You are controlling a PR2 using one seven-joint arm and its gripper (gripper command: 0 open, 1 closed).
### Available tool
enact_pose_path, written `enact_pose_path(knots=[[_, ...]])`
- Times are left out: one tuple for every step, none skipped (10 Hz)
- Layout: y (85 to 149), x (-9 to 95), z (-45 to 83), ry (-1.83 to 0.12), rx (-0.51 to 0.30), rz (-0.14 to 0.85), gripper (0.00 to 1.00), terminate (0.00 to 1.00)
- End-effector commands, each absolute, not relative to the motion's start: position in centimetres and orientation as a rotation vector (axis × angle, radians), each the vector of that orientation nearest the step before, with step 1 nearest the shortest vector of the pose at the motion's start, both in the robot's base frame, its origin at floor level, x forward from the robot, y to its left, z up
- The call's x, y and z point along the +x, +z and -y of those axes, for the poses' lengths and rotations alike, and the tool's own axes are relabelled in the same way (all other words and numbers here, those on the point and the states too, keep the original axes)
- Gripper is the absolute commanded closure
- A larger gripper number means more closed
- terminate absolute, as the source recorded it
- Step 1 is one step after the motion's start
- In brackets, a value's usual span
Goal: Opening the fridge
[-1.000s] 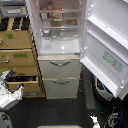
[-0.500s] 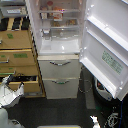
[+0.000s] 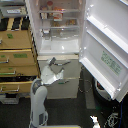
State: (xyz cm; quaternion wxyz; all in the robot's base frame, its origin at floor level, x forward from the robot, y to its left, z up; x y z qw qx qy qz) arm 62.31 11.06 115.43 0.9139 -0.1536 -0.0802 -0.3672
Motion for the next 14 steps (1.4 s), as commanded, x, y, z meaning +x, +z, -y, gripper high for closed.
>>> enact_pose_path(knots=[[120.5,60.7,17.5,-1.139,-0.443,0.224,0.00,0.00],[121.0,60.1,19.0,-1.156,-0.465,0.235,0.00,0.00],[121.6,59.3,19.1,-1.165,-0.477,0.239,0.00,0.00],[122.8,57.1,16.3,-1.160,-0.421,0.264,0.00,0.00],[123.1,56.8,14.3,-1.124,-0.398,0.272,0.00,0.00],[122.9,56.6,11.1,-1.057,-0.364,0.273,0.00,0.00],[122.4,56.5,6.1,-0.938,-0.293,0.271,0.00,0.00],[121.6,56.7,-1.4,-0.774,-0.190,0.274,0.00,0.00],[121.4,56.9,-3.5,-0.730,-0.163,0.275,0.00,0.00],[121.5,56.6,-7.5,-0.654,-0.133,0.283,0.00,0.00],[121.2,56.2,-10.5,-0.604,-0.079,0.300,0.00,0.00],[121.0,55.5,-15.0,-0.496,-0.046,0.320,0.00,0.00],[120.9,55.4,-16.2,-0.461,-0.042,0.321,0.00,0.00],[120.3,55.0,-18.7,-0.394,-0.007,0.327,0.00,0.00]])
